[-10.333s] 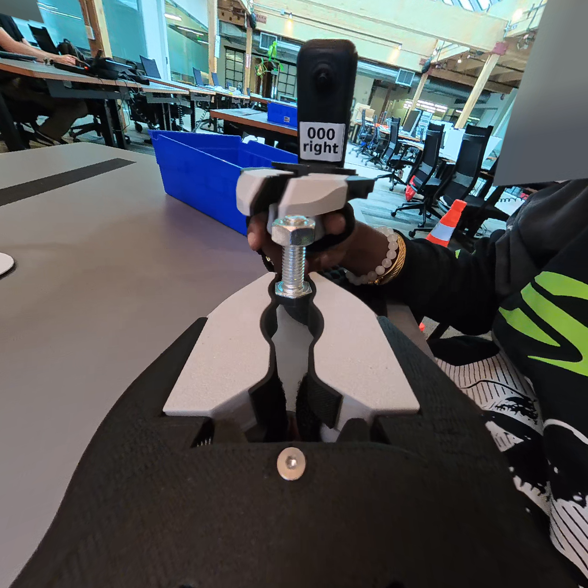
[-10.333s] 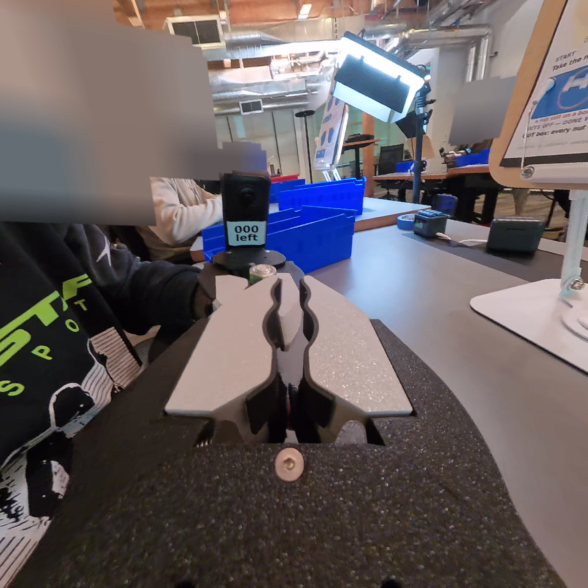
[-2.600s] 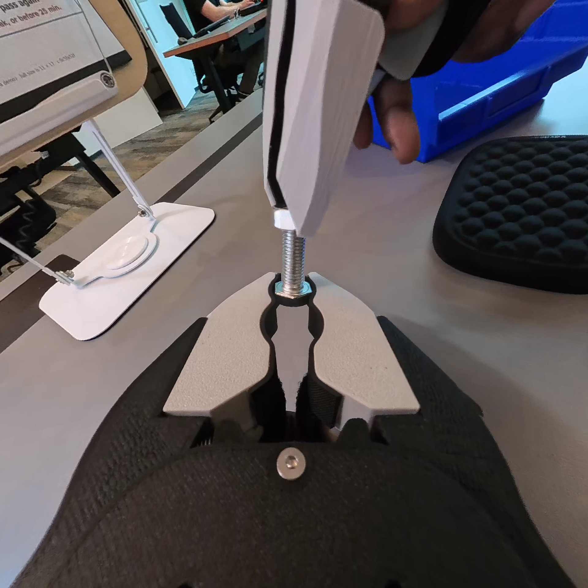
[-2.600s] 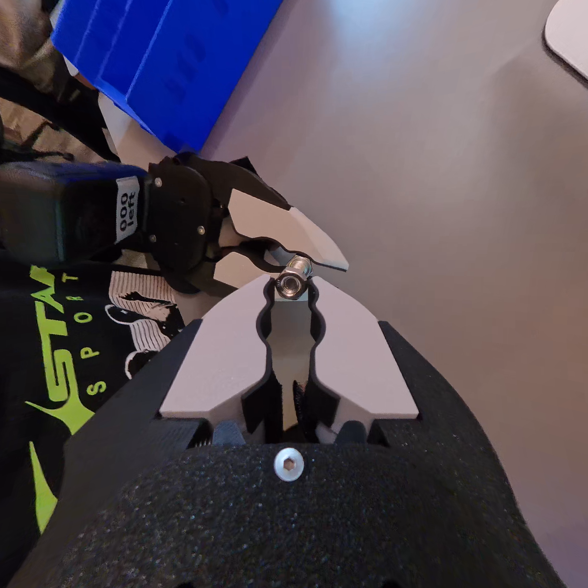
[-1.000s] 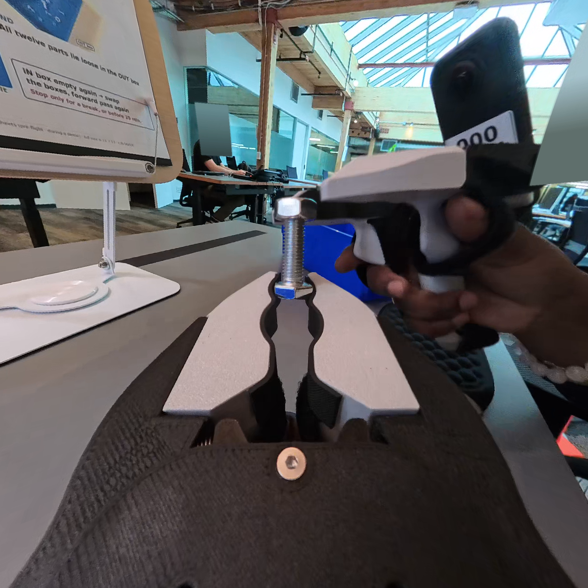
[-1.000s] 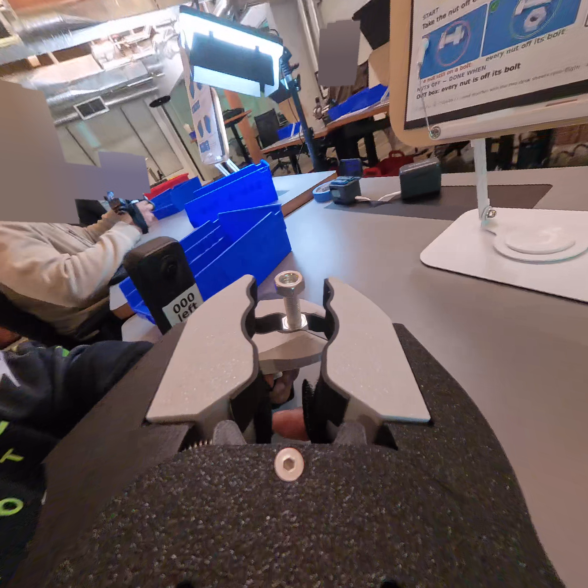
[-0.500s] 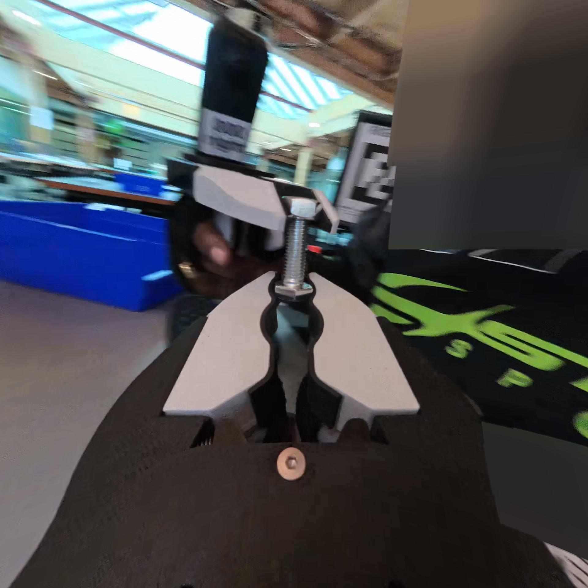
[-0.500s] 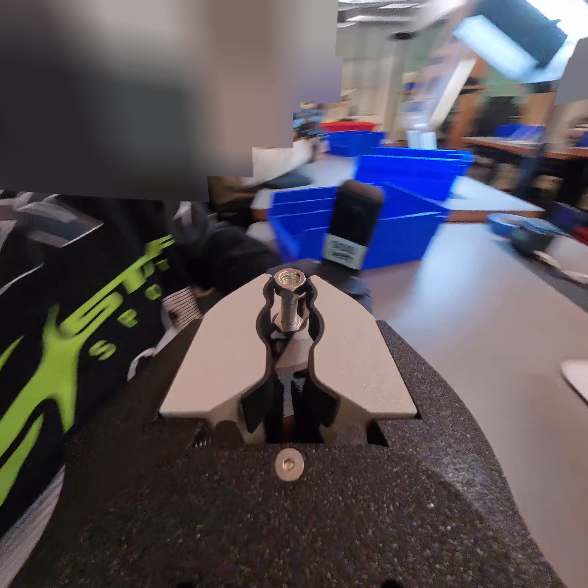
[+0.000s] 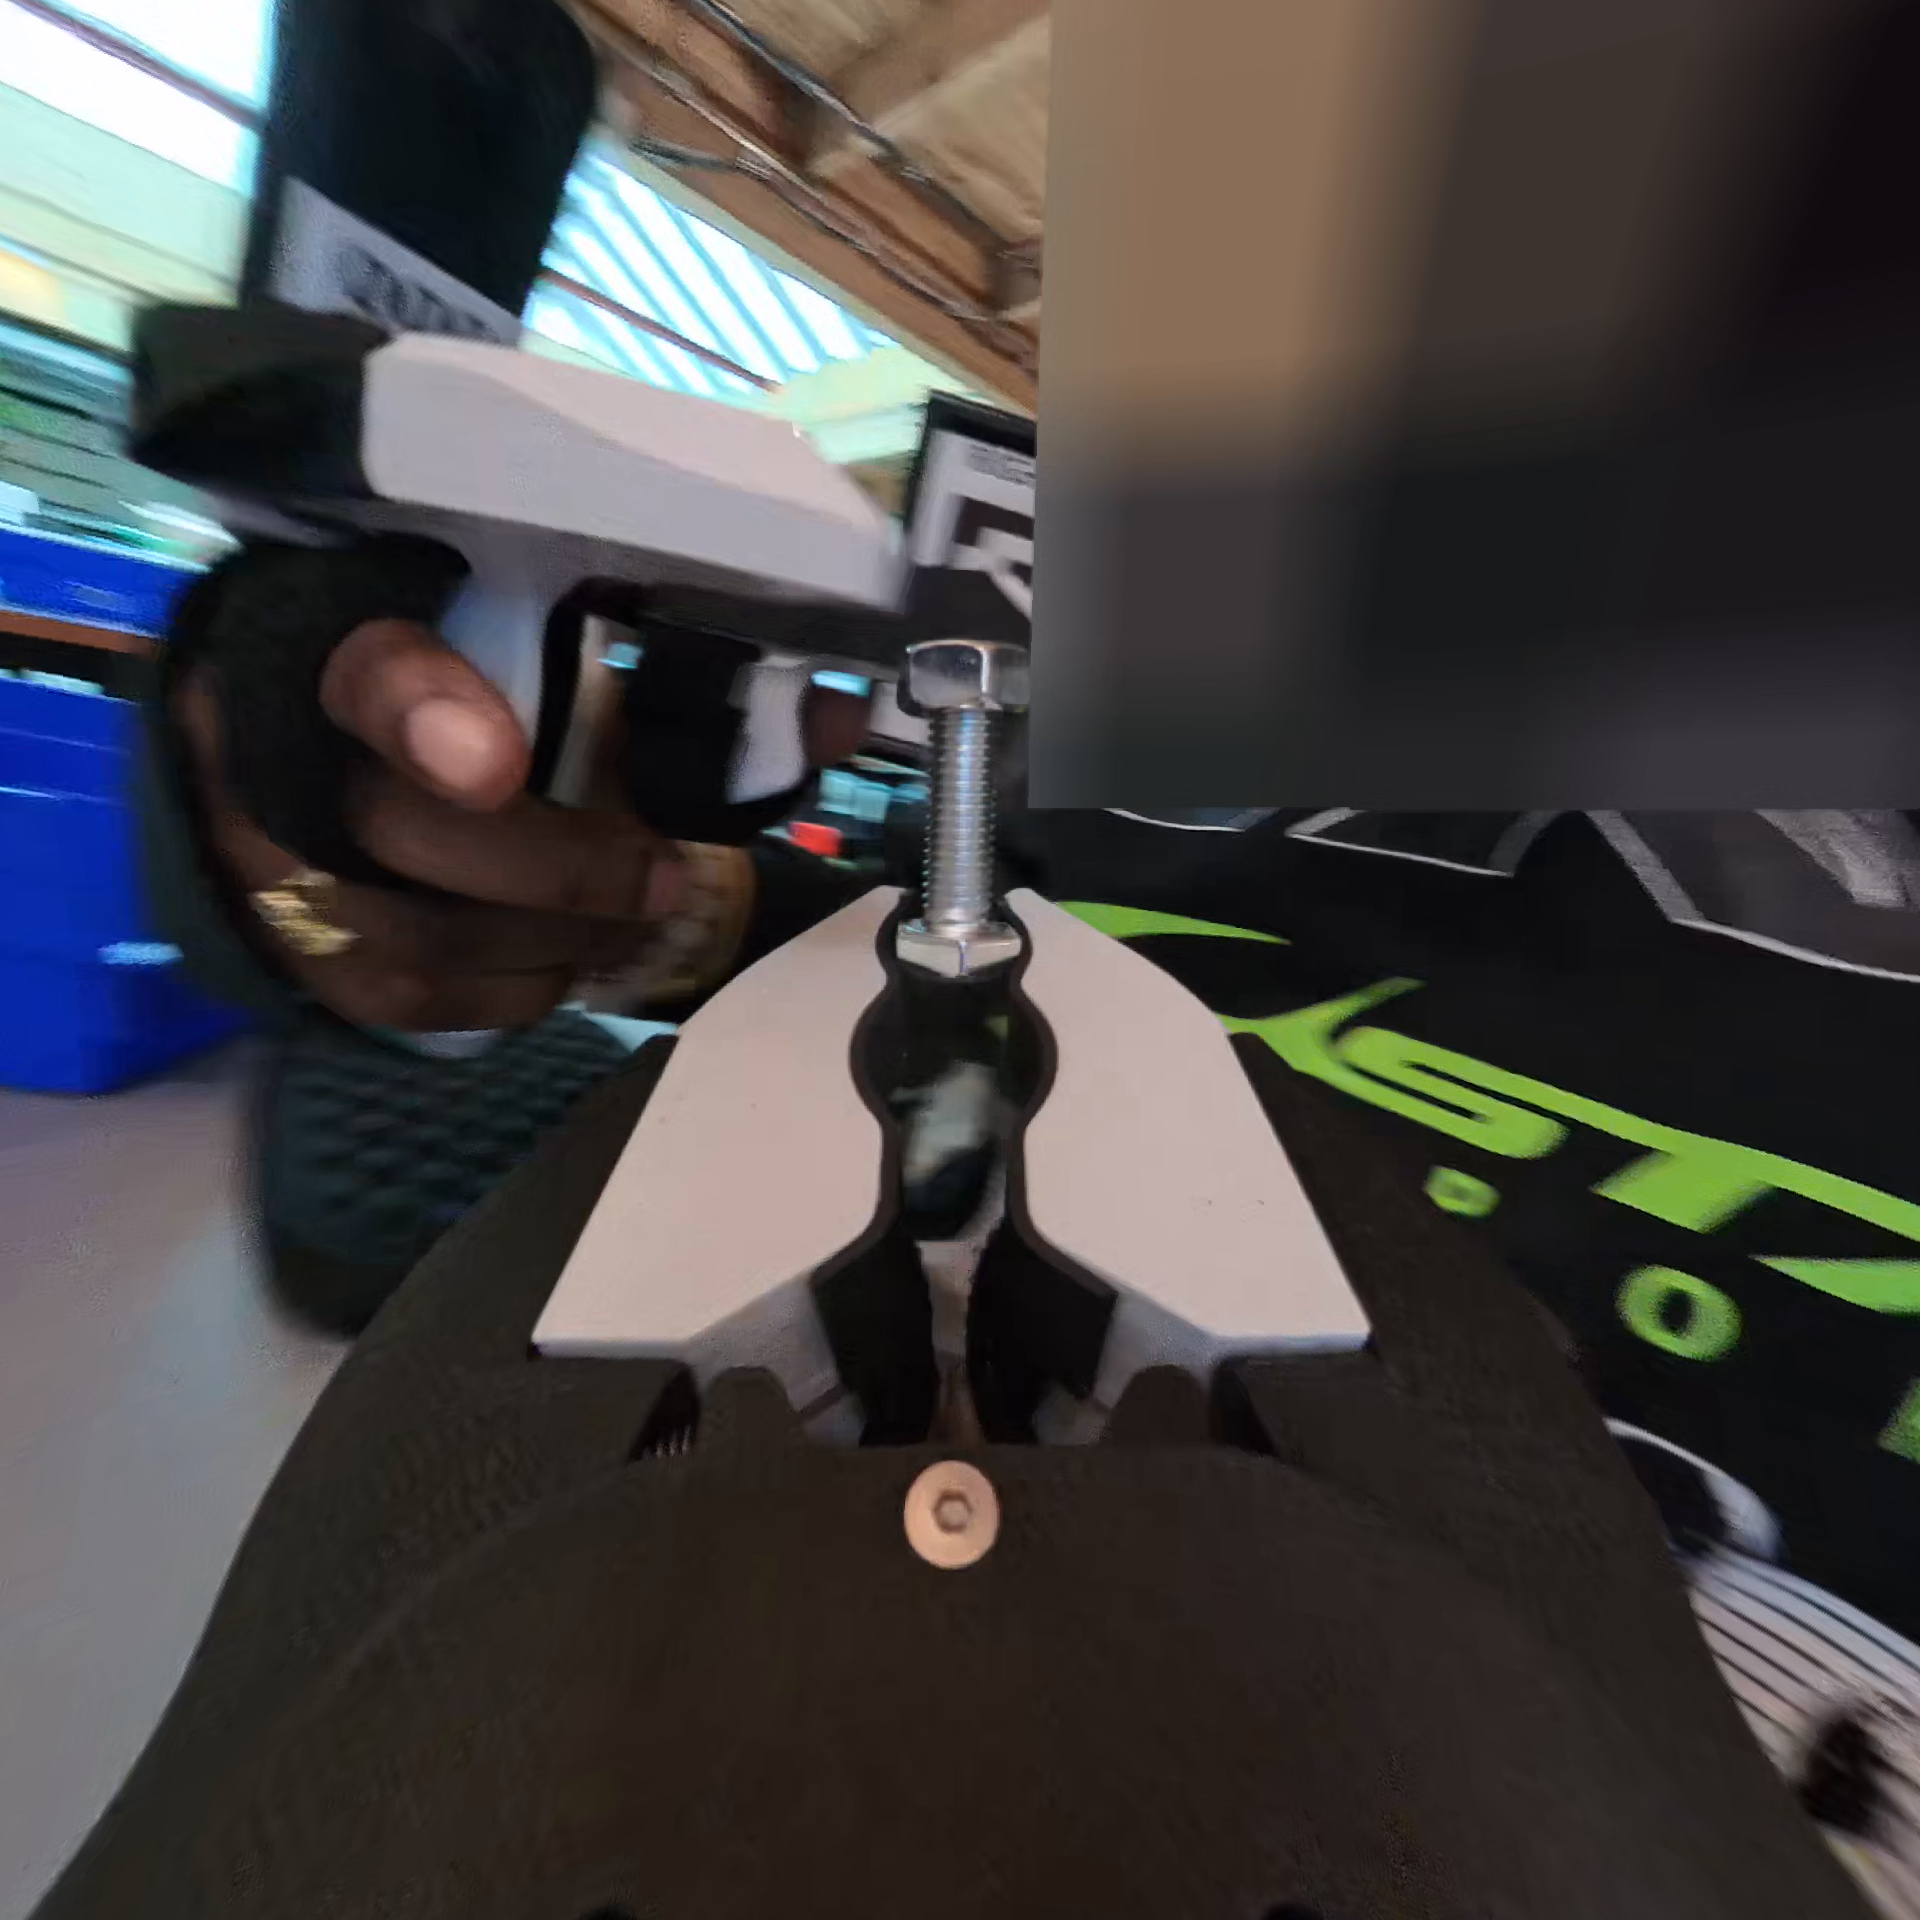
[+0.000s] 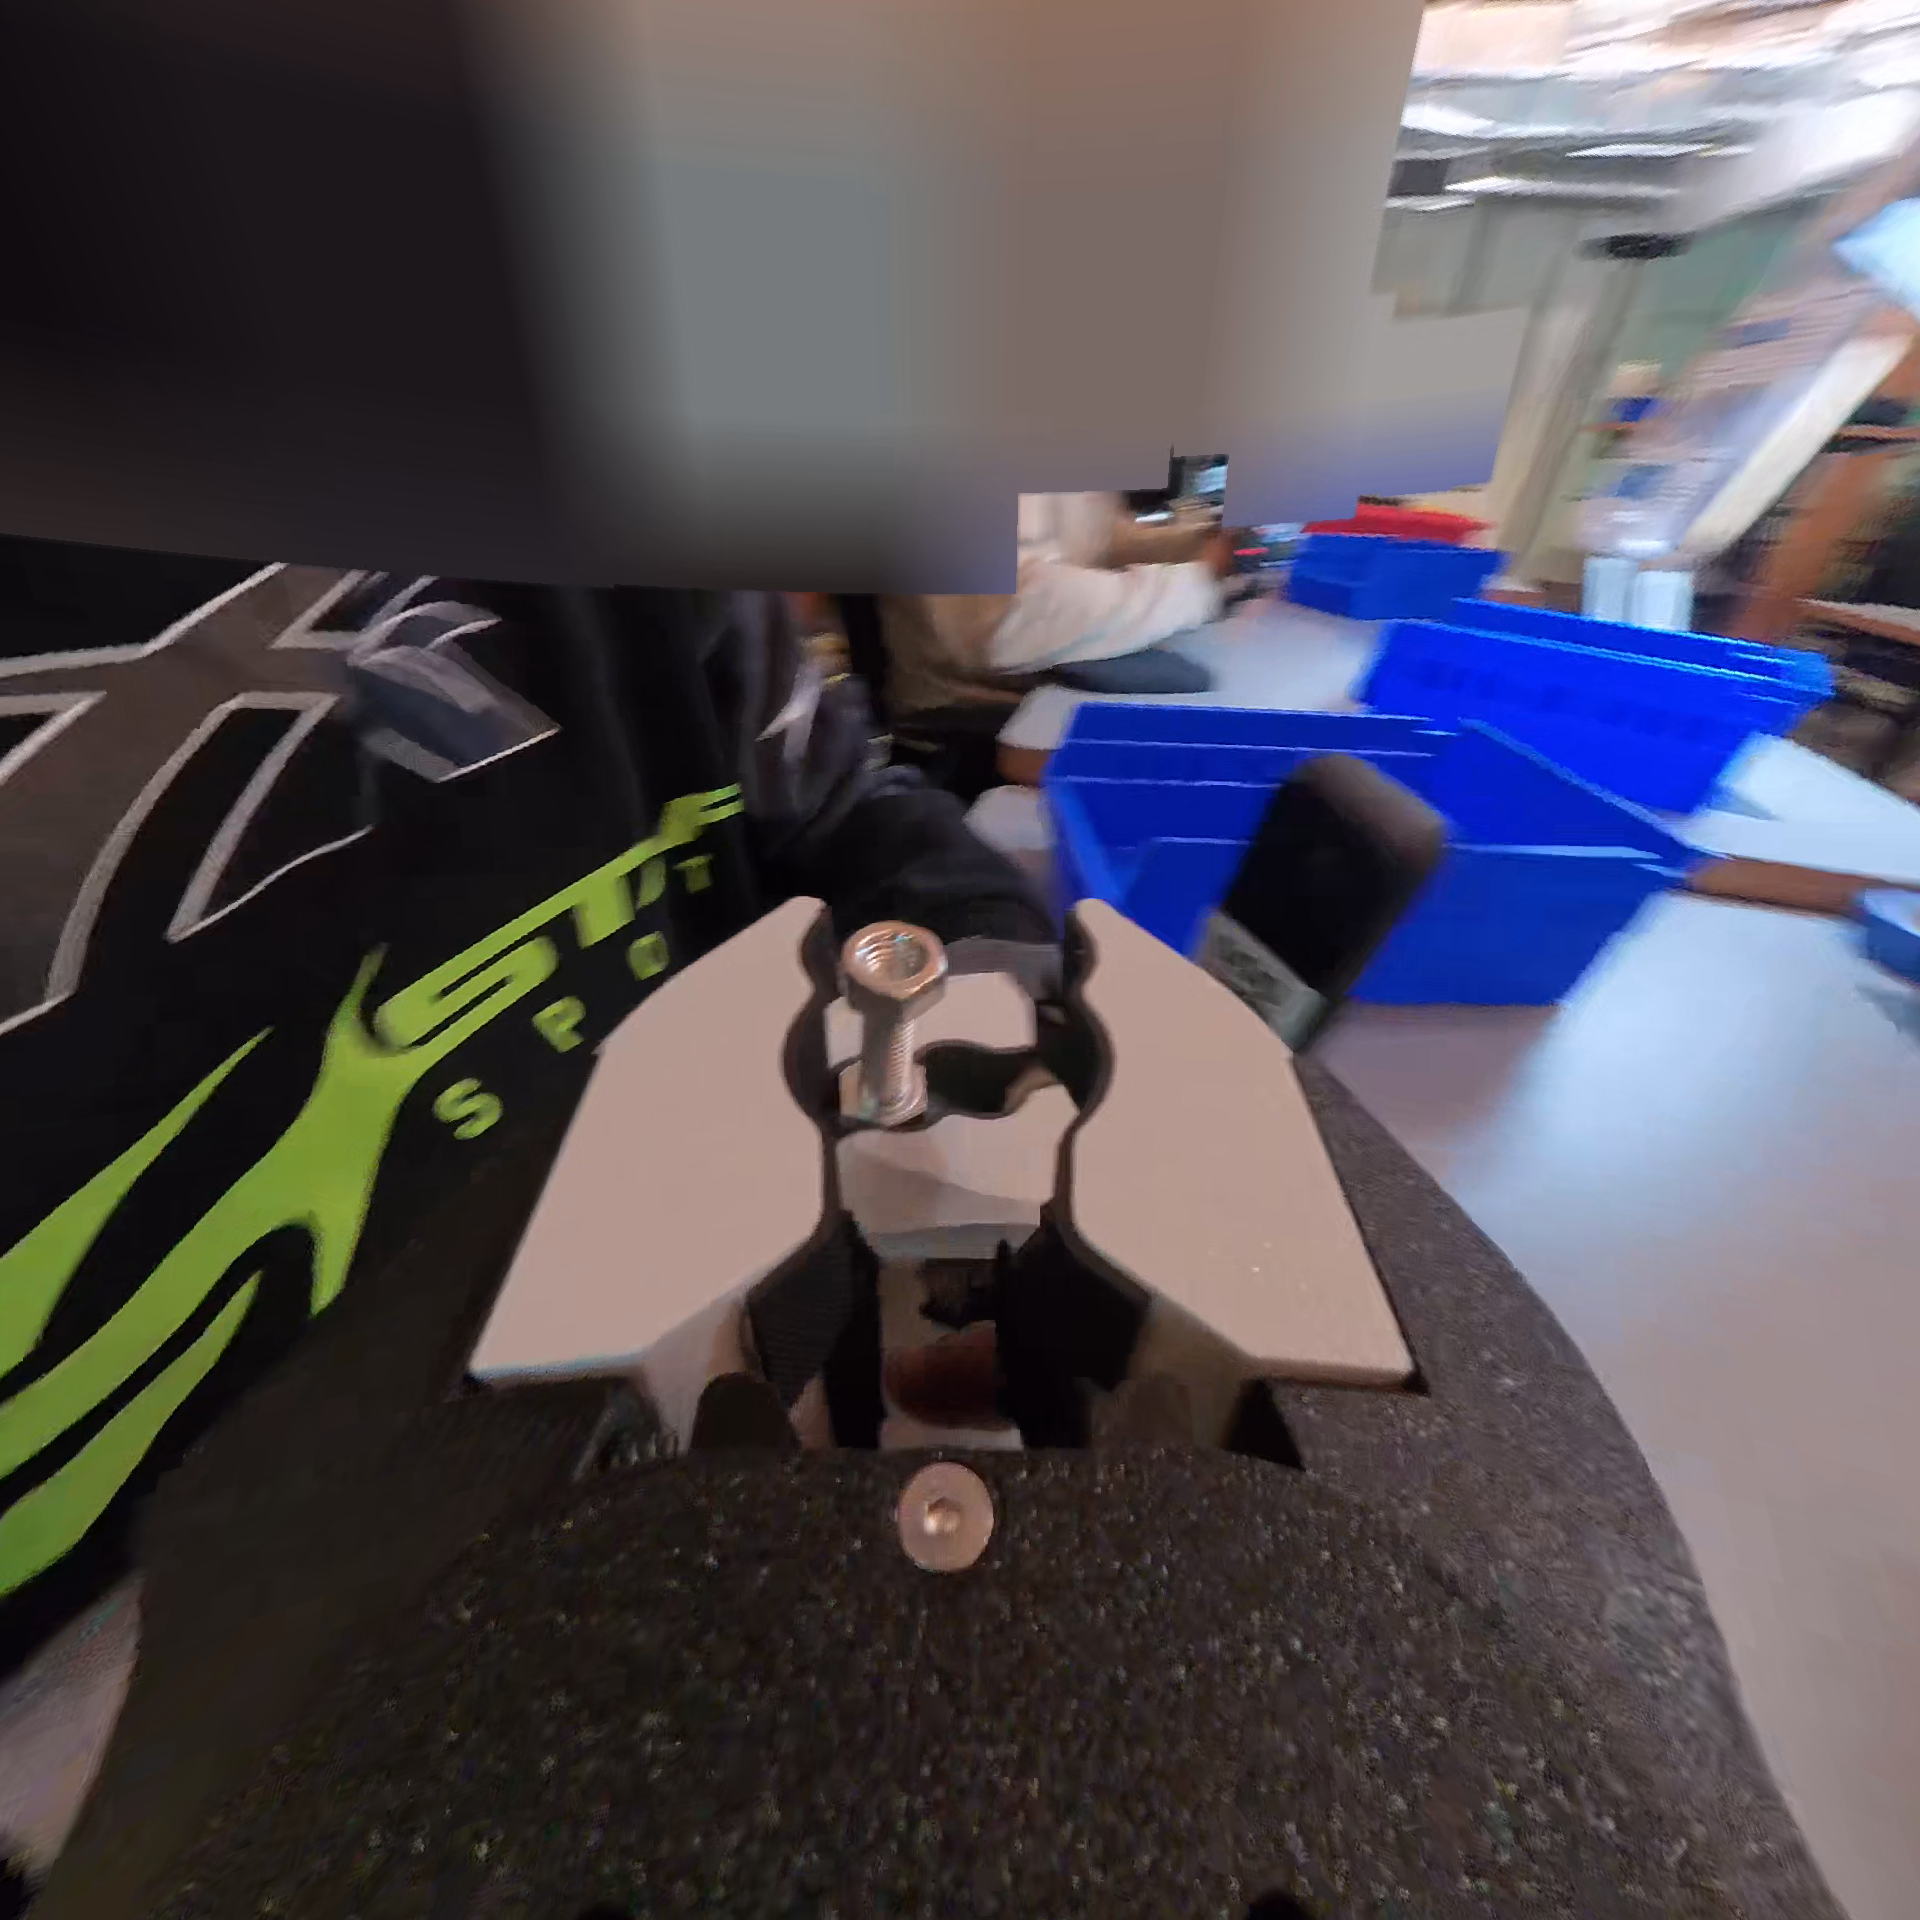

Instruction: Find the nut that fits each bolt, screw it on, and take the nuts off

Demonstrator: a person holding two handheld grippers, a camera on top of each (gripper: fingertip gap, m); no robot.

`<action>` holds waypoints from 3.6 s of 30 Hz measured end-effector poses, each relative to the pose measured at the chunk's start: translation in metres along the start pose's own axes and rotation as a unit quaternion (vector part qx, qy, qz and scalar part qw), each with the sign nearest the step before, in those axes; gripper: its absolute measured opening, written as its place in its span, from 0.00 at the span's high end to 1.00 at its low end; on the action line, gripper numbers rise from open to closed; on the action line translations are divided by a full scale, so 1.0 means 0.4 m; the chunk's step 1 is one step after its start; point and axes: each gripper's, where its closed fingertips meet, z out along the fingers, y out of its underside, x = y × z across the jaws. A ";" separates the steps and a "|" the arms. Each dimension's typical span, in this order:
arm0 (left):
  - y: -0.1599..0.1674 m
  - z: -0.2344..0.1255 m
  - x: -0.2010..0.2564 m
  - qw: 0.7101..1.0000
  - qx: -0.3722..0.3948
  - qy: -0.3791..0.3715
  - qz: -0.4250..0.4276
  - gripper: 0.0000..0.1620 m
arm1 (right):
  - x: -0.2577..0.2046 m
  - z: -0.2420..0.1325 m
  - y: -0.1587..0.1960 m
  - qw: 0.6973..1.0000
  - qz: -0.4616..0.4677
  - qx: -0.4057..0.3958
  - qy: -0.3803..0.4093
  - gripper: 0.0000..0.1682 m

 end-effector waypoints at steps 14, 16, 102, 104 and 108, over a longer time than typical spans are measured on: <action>-0.054 -0.211 -0.278 0.822 -0.051 -0.531 0.199 0.91 | 0.215 -0.103 0.091 0.865 0.124 0.103 0.474 0.77; -0.050 -0.208 -0.278 0.821 -0.060 -0.529 0.204 0.91 | 0.215 -0.099 0.084 0.869 0.130 0.109 0.464 0.81; 0.006 -0.145 -0.263 0.908 -0.072 -0.403 0.091 0.61 | 0.175 -0.488 0.028 0.809 0.032 -0.141 0.569 0.94; 0.007 -0.148 -0.267 0.905 -0.075 -0.409 0.095 0.58 | 0.180 -0.641 0.012 0.751 0.033 -0.155 0.641 0.94; 0.012 -0.144 -0.267 0.903 -0.084 -0.408 0.105 0.58 | 0.177 -0.910 0.037 0.656 0.084 -0.161 0.732 0.94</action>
